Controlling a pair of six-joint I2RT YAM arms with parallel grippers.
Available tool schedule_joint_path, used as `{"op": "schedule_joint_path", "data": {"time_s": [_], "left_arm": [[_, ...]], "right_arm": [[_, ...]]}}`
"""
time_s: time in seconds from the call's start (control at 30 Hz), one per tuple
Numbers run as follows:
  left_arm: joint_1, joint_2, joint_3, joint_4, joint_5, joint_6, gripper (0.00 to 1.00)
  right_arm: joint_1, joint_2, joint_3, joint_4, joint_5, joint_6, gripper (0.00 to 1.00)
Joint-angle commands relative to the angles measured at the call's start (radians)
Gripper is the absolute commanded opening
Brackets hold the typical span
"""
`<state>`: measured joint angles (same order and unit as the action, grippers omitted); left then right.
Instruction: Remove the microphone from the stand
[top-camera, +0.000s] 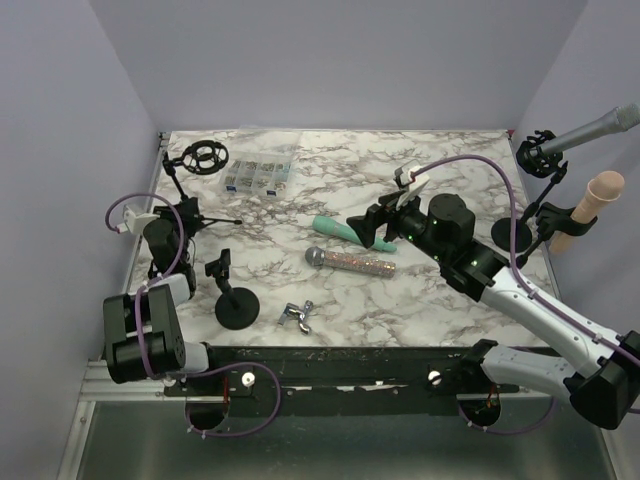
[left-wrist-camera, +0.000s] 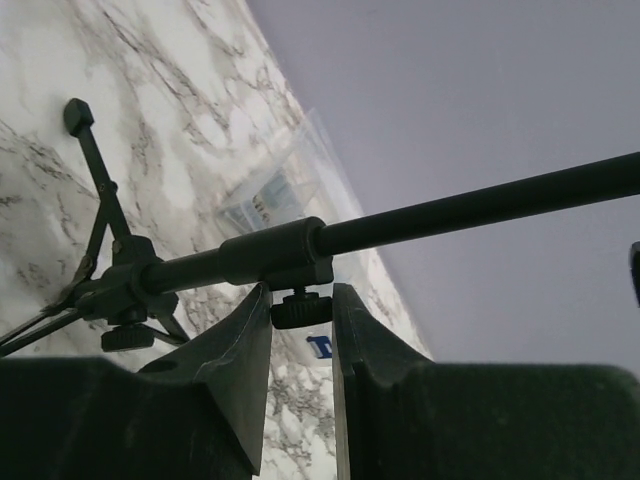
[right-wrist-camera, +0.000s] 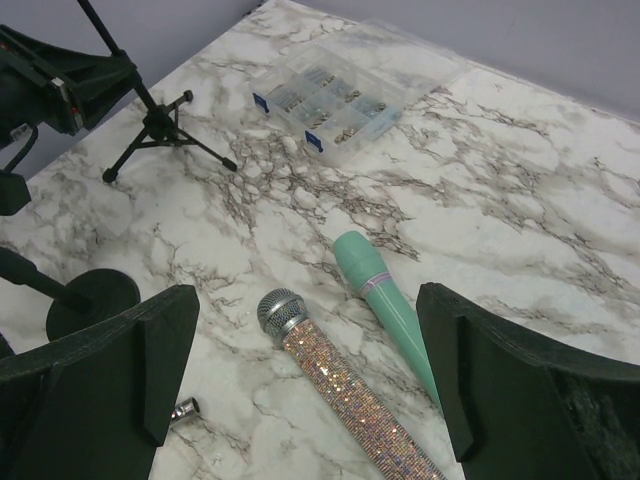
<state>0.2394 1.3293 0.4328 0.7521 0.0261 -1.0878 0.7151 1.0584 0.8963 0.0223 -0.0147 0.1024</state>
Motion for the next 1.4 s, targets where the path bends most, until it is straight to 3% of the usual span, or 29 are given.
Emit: {"op": "schedule_joint_path", "data": {"time_s": [0.0,0.13,0.5,0.57,0.77,0.87,0.93,0.97,1.1,1.27,1.37], "left_arm": [[0.052,0.157,-0.096,0.317,0.183,-0.151,0.0],[0.076,0.255,-0.14,0.467,0.226,-0.246,0.0],[0.108,0.308,-0.124,0.463,0.289,-0.31,0.0],[0.109,0.254,-0.112,0.368,0.288,-0.292,0.06],[0.109,0.07,-0.042,0.03,0.248,-0.142,0.44],[0.109,0.021,-0.009,-0.059,0.243,-0.083,0.61],[0.109,-0.006,-0.005,-0.085,0.24,-0.064,0.87],[0.11,-0.022,0.002,-0.118,0.237,-0.053,0.92],[0.105,-0.108,0.046,-0.324,0.168,0.03,0.94],[0.083,-0.168,0.211,-0.724,-0.018,0.158,0.9],[0.076,-0.158,0.277,-0.795,-0.018,0.205,0.86]], "right_arm": [[0.004,0.013,-0.014,0.031,-0.023,-0.008,1.0],[0.004,0.026,-0.013,0.033,-0.03,-0.007,1.0],[0.003,0.042,-0.016,0.033,-0.03,-0.006,1.0],[0.004,0.044,-0.016,0.033,-0.028,-0.005,1.0],[0.004,0.047,-0.016,0.036,-0.032,-0.006,1.0],[0.004,0.048,-0.017,0.039,-0.035,-0.004,1.0],[0.004,0.048,-0.017,0.039,-0.039,-0.003,1.0],[0.004,0.048,-0.017,0.038,-0.041,-0.002,1.0],[0.004,0.041,-0.027,0.04,-0.039,-0.001,1.0],[0.004,0.04,-0.023,0.042,-0.044,0.002,1.0],[0.004,0.041,-0.027,0.047,-0.05,0.005,1.0]]}}
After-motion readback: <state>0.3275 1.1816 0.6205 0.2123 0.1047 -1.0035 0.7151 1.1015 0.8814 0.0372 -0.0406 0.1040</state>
